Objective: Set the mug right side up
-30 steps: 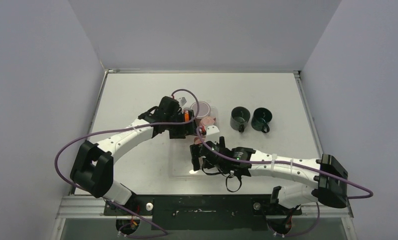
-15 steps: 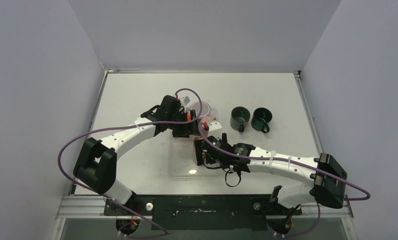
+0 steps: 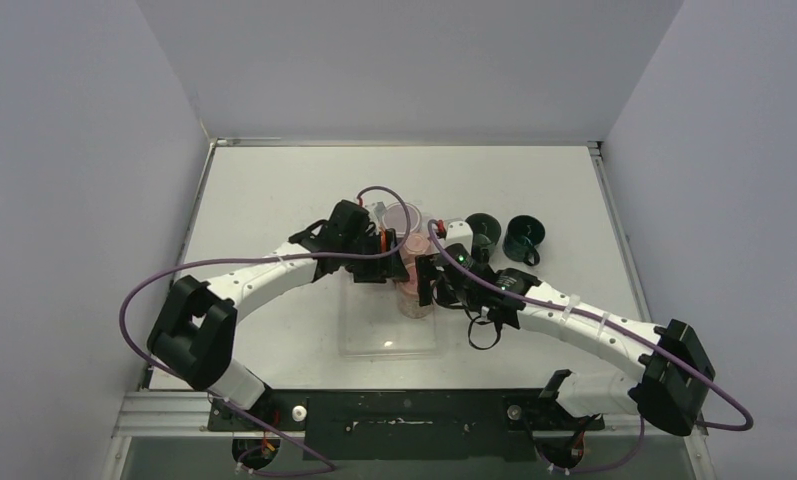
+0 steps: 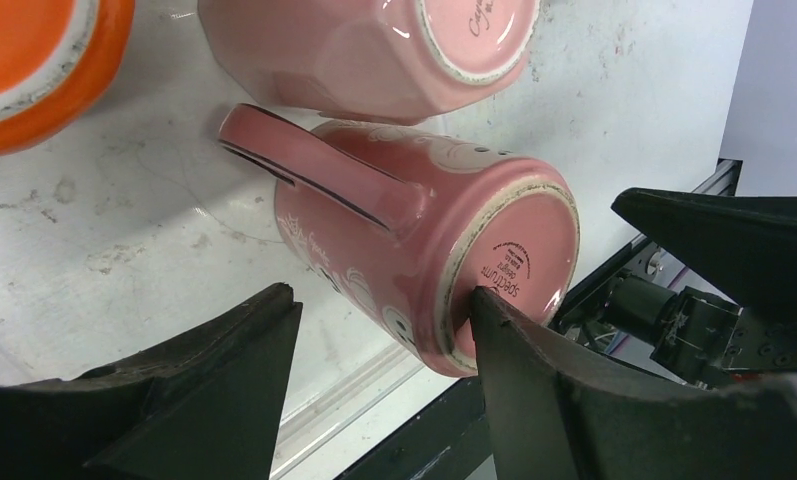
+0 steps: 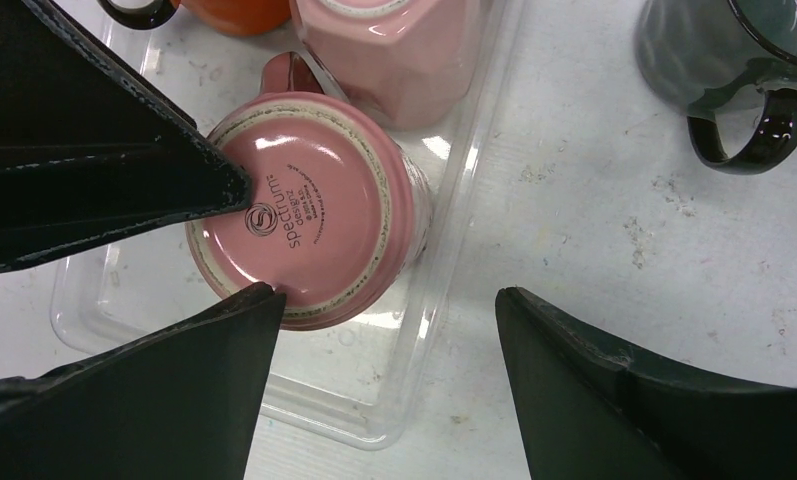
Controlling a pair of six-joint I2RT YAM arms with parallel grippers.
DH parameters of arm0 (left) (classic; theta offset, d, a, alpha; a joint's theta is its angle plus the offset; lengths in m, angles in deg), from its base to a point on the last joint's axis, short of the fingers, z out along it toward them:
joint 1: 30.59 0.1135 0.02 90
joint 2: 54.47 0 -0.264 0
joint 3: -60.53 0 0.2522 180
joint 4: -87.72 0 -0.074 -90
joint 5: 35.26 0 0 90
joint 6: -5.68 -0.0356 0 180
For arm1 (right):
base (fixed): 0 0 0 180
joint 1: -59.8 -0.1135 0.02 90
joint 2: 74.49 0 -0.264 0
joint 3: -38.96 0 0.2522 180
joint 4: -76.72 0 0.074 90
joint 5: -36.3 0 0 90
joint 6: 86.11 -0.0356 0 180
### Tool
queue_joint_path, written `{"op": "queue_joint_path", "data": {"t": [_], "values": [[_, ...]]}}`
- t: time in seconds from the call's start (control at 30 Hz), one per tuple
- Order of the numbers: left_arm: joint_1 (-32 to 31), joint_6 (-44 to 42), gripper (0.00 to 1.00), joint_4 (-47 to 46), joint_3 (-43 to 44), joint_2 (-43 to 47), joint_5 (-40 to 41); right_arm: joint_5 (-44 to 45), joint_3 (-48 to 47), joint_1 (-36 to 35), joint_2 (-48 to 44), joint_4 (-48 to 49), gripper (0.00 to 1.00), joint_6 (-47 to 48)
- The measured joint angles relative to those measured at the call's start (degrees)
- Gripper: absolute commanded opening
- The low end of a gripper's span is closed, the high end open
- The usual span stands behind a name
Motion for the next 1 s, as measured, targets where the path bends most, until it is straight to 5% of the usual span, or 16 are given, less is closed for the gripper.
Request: {"op": "queue_joint_path", "data": {"t": [0.27,0.53,1.0], "values": [[0.59,-2.89,0.61,0.02,-0.79,2.69,3.08,-0.94,-0.02,0.39,-0.15,-0.2,0.79,0.26],[6.25,-8.37,0.33,-0.59,1.25,4.15,2.45,-1.68,-0.02,1.46,-2.73,-1.51,0.77,-0.35],[-0.5,-3.54,0.17,-0.9,8.81,-7.5,10.99,-3.15,0.15,2.19,-3.3,-1.05,0.76,-0.85]]}}
